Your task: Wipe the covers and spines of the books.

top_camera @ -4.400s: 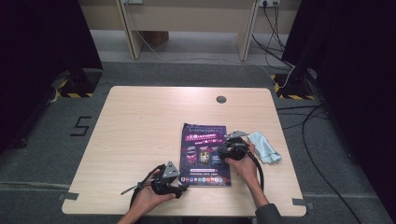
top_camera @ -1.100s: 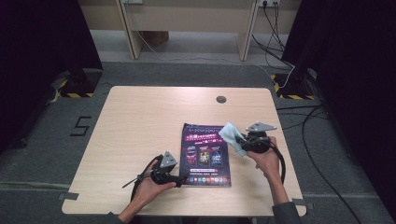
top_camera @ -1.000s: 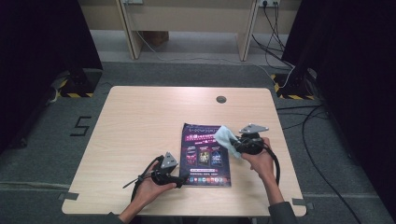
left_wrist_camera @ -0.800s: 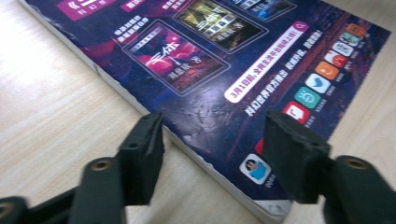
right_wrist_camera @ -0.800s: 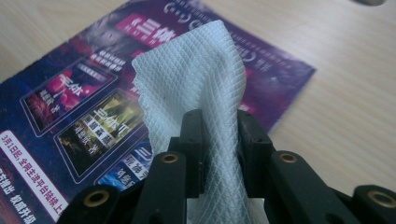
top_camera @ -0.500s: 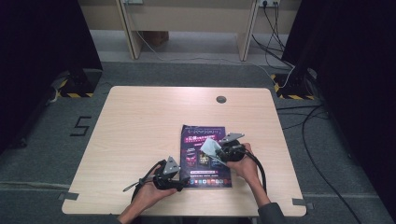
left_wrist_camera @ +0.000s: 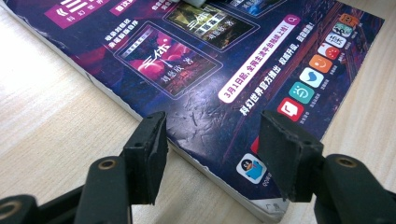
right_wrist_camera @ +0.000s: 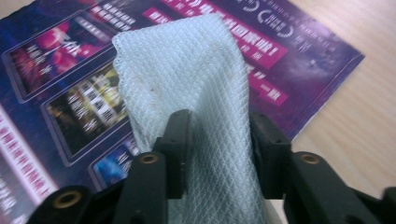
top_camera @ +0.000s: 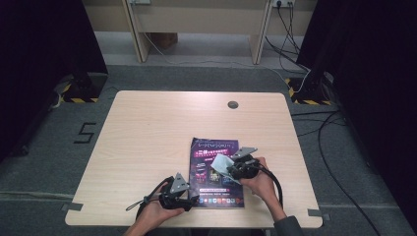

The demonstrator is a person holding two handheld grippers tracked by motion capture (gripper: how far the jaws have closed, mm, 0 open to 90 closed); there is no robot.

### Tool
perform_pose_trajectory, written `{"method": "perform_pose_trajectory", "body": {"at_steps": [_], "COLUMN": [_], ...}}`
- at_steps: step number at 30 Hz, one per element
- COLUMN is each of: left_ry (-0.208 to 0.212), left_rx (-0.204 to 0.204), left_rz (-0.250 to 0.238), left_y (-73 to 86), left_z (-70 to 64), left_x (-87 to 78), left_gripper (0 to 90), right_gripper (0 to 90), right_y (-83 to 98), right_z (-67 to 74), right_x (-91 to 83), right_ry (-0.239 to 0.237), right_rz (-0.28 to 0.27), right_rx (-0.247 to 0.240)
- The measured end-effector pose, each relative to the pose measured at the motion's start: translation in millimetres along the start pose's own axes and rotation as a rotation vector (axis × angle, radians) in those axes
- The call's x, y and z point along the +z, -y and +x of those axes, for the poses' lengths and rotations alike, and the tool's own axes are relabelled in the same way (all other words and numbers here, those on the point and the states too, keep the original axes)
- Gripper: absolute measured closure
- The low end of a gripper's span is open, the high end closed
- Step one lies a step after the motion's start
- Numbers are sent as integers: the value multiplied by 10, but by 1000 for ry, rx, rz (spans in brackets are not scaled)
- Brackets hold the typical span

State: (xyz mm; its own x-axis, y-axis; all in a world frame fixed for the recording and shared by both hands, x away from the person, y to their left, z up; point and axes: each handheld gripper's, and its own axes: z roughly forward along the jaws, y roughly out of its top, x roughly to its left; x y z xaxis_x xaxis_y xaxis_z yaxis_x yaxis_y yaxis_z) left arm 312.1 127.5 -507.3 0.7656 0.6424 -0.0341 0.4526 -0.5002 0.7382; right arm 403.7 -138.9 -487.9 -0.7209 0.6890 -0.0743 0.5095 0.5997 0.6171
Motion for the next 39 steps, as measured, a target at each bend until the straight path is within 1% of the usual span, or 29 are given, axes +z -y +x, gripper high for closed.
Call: {"method": "perform_pose_trajectory", "body": {"at_steps": [1, 2, 3, 4, 6, 7, 9, 12, 14, 15, 16, 17, 18, 21, 24, 28, 31, 34, 39], "left_ry": [0, 1, 2, 4, 6, 6, 6, 8, 7, 8, 10, 10, 11, 11, 12, 14, 17, 17, 15], "left_rx": [2, 3, 6, 4, 5, 1, 0, -6, -7, -6, -7, -8, -10, -11, -10, -11, -19, -18, -17], "left_rz": [1, 2, 3, 1, 5, 5, 5, 3, 2, 2, 4, 4, 3, 4, 4, 4, 2, 4, 3], "left_y": [-2, -3, -1, 2, 1, 2, 3, 0, 2, 2, 1, 2, 3, 2, 2, 1, 4, 3, 4], "left_z": [1, 3, 7, 10, 16, 17, 22, 19, 21, 22, 24, 25, 26, 29, 30, 33, 36, 37, 35], "left_x": [0, 1, -1, -1, -1, 0, -1, 2, 3, 3, 3, 2, 3, 4, 4, 5, 7, 6, 6], "left_gripper": [420, 419, 418, 417, 415, 412, 408, 407, 405, 405, 405, 402, 403, 402, 400, 400, 400, 400, 400], "right_gripper": [518, 511, 512, 511, 528, 535, 542, 535, 534, 545, 554, 586, 620, 679, 734, 755, 758, 760, 759], "right_y": [-23, -49, -74, -95, -126, -128, -116, -72, -42, -31, -34, -42, -53, -65, -90, -146, -185, -245, -353], "right_z": [-13, -24, -27, -28, -23, -17, 5, 27, 46, 61, 67, 74, 69, 90, 80, -16, -140, -280, -473], "right_x": [11, 9, -17, -53, -135, -153, -167, -108, -38, -9, -4, -4, -4, 9, 26, 90, 140, 206, 304], "right_ry": [10, 12, 16, 20, 23, 19, 11, 16, 3, 7, 10, 8, 10, 15, 32, 56, 77, 113, 173], "right_rz": [3, 6, -1, -25, -55, -53, -35, -9, 25, 31, 23, 28, 28, 31, 37, 29, 24, 24, 41], "right_rx": [-4, -12, -20, -27, -35, -41, -78, -100, -117, -126, -124, -127, -149, -161, -154, -120, -82, -42, -10]}}
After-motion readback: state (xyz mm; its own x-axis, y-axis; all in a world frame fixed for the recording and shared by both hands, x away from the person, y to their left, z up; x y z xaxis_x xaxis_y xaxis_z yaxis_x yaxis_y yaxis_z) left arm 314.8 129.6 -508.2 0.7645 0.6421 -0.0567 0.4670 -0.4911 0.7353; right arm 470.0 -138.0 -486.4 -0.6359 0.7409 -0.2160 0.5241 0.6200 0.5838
